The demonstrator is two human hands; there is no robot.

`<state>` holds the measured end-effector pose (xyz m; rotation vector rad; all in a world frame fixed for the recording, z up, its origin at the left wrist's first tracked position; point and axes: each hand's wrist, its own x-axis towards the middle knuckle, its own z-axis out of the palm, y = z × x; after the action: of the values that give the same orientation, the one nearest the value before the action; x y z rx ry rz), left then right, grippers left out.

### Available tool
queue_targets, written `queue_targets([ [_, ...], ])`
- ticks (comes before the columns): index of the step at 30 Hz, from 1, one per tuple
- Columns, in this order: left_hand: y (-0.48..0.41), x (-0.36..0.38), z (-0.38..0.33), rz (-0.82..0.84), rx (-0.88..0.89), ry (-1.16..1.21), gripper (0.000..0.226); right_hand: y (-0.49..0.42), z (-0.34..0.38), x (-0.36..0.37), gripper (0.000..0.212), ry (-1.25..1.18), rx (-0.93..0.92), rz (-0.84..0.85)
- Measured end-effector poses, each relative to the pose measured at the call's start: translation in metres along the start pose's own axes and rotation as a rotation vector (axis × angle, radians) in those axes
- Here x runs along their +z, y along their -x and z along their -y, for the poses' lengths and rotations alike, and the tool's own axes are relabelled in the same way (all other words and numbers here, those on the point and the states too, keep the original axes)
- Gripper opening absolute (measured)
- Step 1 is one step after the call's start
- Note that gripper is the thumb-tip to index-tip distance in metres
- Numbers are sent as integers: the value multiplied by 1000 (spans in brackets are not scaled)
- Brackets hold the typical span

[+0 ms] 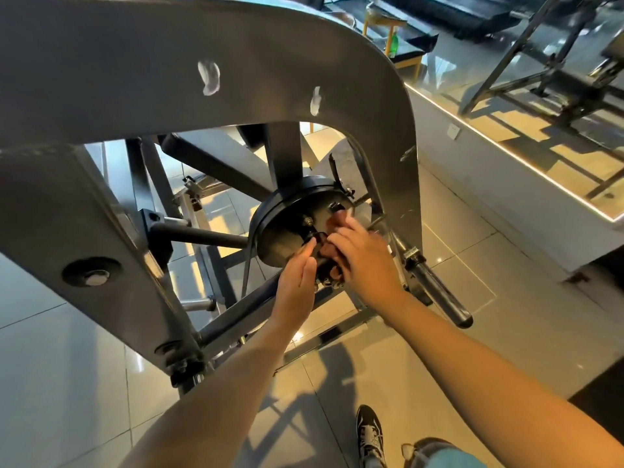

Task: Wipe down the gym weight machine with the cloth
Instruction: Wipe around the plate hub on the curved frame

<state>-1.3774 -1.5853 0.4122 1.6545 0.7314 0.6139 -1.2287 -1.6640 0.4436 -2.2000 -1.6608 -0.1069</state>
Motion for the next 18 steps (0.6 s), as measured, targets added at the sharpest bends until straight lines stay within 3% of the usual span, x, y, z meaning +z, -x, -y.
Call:
queue_targets([
  [3,-1,1,0,-3,-30,-13,49,0,-6,-5,55,50,197,-64],
  [5,0,3,-3,-17,-41,17,42,2,8,3,52,9,221,-87],
  [9,4,2,-7,-19,-4,71,36,7,31,13,42,-149,37,35],
  [12,1,1,-2,-7,-8,30,42,11,16,0,45,-107,-91,48],
  [16,1,0,-4,-4,-6,-28,48,4,-15,-19,48,-96,257,-143],
  [18,2,2,-3,-10,-21,-17,49,1,-5,-16,47,-134,307,-143],
])
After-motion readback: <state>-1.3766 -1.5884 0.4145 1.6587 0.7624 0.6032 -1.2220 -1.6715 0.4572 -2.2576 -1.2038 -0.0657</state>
